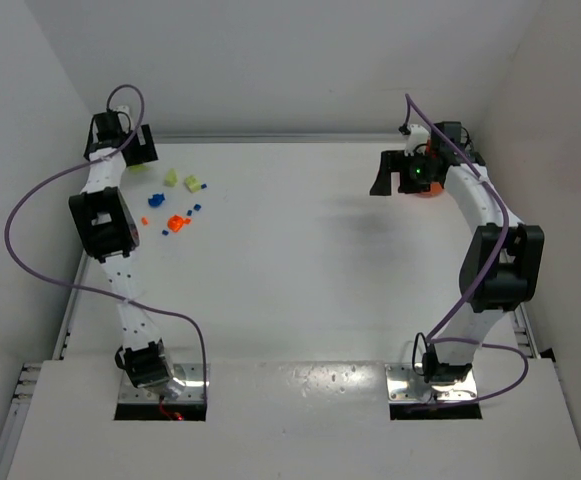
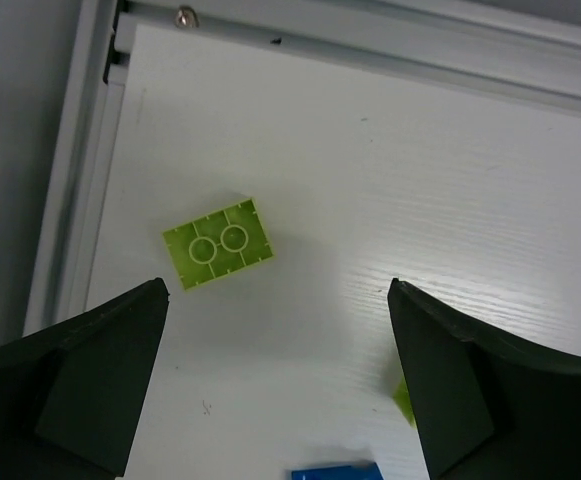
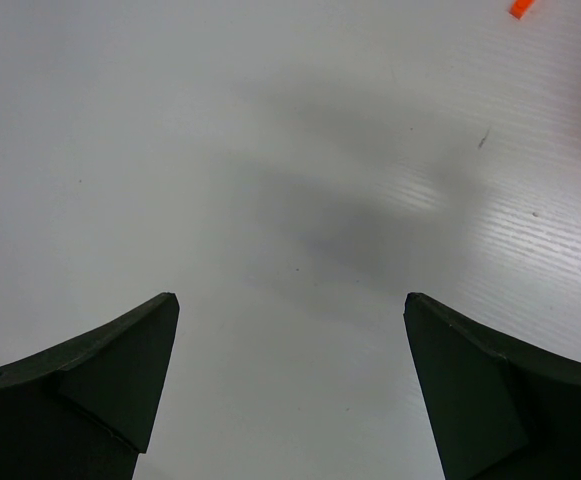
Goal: Sort the legos into containers by color
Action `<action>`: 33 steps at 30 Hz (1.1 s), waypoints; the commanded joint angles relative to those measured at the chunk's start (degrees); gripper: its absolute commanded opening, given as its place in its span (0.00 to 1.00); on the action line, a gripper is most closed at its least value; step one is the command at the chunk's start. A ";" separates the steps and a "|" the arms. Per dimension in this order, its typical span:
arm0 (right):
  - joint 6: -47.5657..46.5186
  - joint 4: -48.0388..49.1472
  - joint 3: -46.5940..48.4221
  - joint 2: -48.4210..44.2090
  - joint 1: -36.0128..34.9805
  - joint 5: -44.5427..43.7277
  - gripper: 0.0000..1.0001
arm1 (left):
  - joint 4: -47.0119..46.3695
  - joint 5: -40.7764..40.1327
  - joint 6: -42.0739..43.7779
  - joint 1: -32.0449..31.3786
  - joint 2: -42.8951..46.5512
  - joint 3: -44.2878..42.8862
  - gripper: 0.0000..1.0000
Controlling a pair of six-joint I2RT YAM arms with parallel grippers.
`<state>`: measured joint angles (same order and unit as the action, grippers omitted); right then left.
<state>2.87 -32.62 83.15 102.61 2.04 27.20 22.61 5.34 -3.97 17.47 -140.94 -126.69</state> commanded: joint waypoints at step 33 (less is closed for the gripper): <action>0.29 0.54 2.71 3.48 -0.37 0.05 0.95 | -5.12 0.19 -5.09 2.39 -8.29 -5.93 0.91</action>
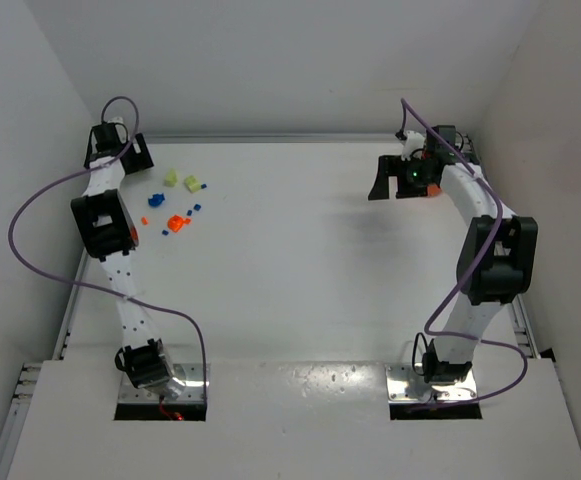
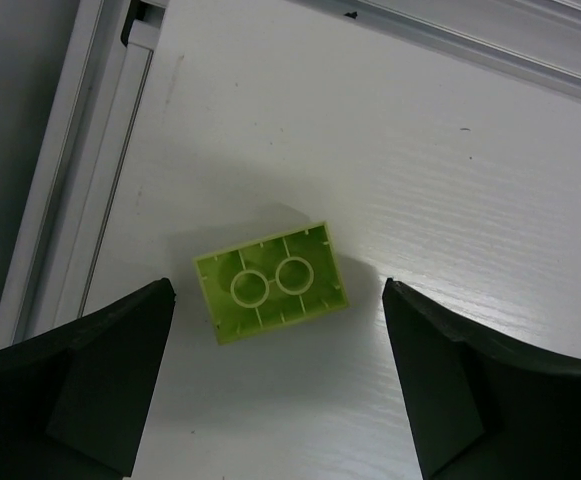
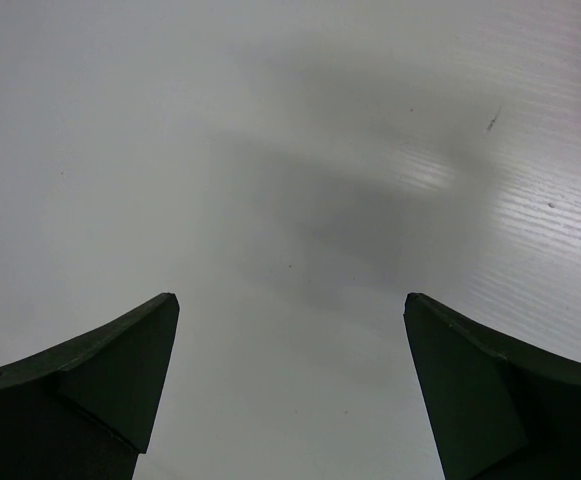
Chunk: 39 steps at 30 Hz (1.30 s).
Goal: Sort the legos into containers by color
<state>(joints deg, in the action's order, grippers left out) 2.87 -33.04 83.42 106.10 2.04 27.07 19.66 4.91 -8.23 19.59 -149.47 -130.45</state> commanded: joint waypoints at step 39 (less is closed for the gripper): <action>0.29 2.53 -0.62 -3.09 -0.37 2.01 0.95 | -7.18 15.38 5.86 0.35 15.31 19.85 0.26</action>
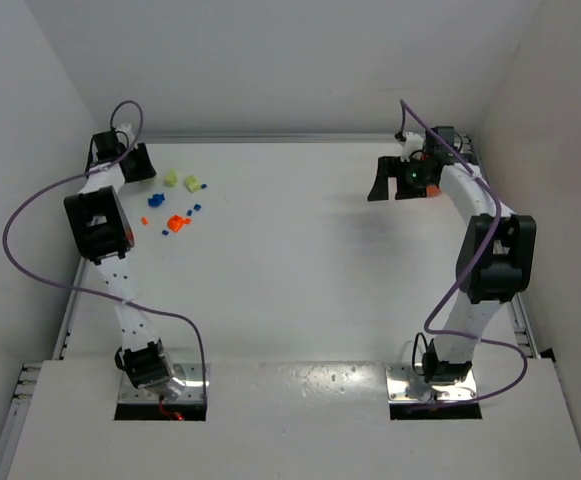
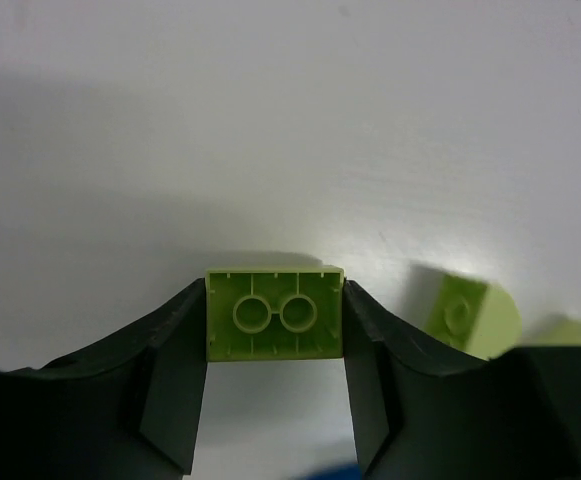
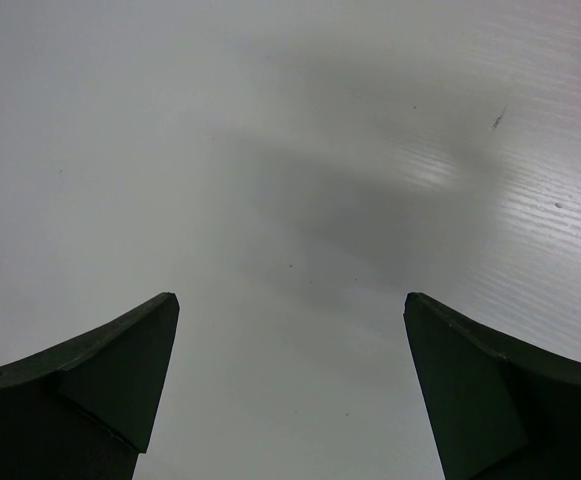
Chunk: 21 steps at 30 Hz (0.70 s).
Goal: Sort the legos into containers by color
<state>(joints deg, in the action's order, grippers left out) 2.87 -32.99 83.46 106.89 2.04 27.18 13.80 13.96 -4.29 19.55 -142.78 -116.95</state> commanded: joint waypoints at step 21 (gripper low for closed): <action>-5.86 7.76 -11.49 -17.95 -9.24 22.83 0.94 | -5.10 44.47 -20.13 -7.68 43.36 41.79 0.21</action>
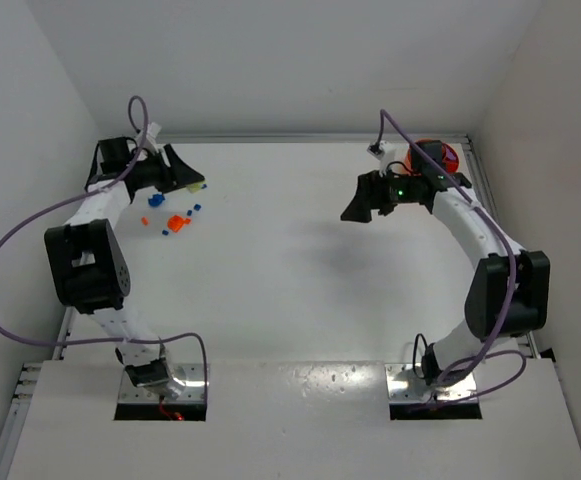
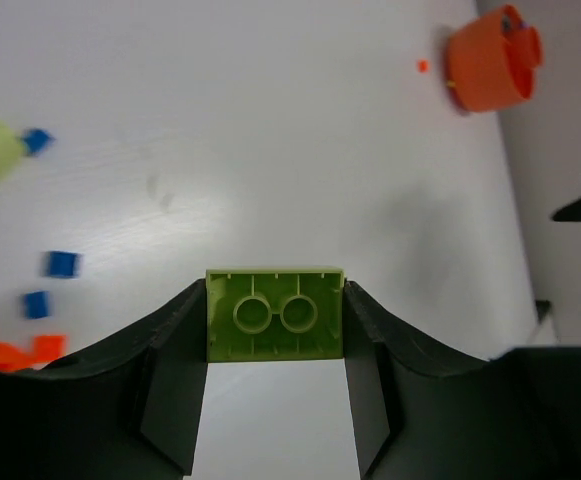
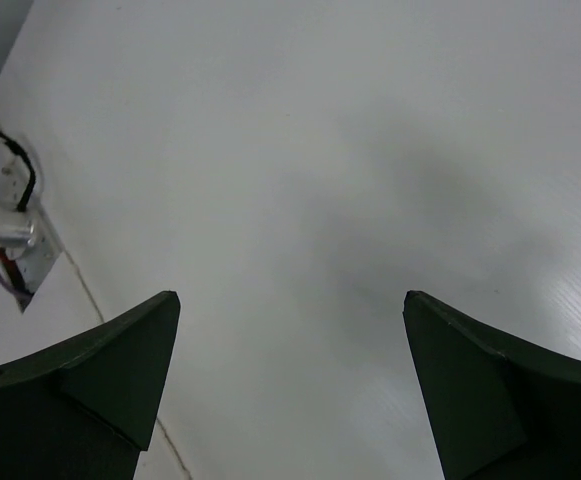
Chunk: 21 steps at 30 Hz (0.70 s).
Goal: Sort the legos into containers by color
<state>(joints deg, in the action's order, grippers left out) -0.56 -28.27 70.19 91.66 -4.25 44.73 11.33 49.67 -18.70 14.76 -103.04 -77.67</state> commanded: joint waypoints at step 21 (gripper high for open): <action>1.54 6.12 19.97 6.77 -24.30 -8.16 0.94 | -16.51 16.77 -27.70 -16.78 9.44 9.82 0.20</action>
<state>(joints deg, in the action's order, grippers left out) 3.16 -22.92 85.47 96.79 -26.20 39.24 -0.99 63.57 -42.46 -0.32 -95.85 -68.07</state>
